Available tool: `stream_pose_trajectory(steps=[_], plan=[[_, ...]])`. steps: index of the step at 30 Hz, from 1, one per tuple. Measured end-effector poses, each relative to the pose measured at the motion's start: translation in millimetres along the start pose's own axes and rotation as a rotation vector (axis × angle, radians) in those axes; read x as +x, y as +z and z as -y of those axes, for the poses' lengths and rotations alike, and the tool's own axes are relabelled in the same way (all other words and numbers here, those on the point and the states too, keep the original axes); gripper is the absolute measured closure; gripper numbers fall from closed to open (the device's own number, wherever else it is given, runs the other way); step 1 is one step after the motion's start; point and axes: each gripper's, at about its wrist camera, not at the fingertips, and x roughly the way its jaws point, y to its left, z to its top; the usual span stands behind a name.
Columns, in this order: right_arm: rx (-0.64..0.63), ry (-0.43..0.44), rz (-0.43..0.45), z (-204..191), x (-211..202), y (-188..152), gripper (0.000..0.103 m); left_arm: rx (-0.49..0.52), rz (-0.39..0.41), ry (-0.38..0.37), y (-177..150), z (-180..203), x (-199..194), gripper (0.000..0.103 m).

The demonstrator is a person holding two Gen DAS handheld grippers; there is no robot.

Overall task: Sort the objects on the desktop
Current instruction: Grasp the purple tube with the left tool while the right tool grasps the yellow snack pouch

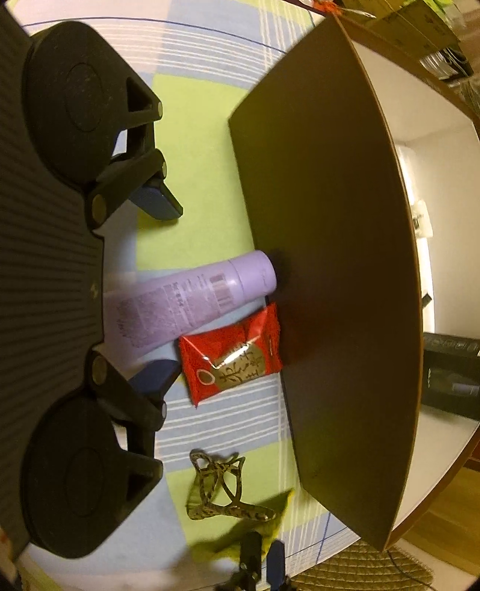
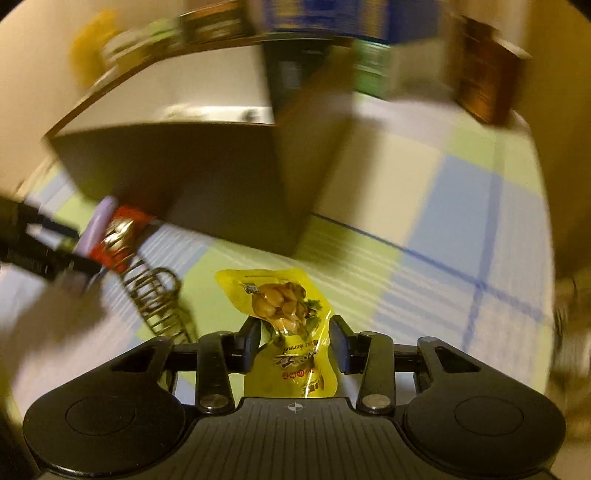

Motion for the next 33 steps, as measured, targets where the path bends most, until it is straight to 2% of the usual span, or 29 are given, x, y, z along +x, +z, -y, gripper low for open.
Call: stream_pose_trajectory(steps=[3,6,9,13,19,28,33], plan=[[0.181,0.017,0.005,16.8,-9.4,-8.3,0.066,0.058,0.013,0.014,3.3,4.3,2.6,0.033],[0.303,0.031,0.013,28.0,-17.1,-16.7,0.066,0.1,0.021,-0.005,5.2,3.7,2.2,0.043],[0.366,0.03,0.013,32.7,-22.4,-21.5,0.066,0.145,0.021,-0.034,4.2,0.9,0.0,0.055],[0.384,0.01,0.013,29.9,-28.1,-25.7,0.066,0.188,0.019,-0.057,-0.5,-6.5,-4.8,0.069],[0.36,-0.062,0.013,21.8,-29.6,-27.8,0.066,0.148,0.021,-0.053,0.3,-22.6,-6.1,0.068],[0.341,-0.112,0.019,13.9,-25.7,-23.9,0.066,0.158,0.055,-0.05,19.4,-9.4,7.8,0.069],[0.334,-0.127,0.024,9.5,-26.9,-25.9,0.066,0.177,0.064,-0.053,19.2,-9.5,5.5,0.075]])
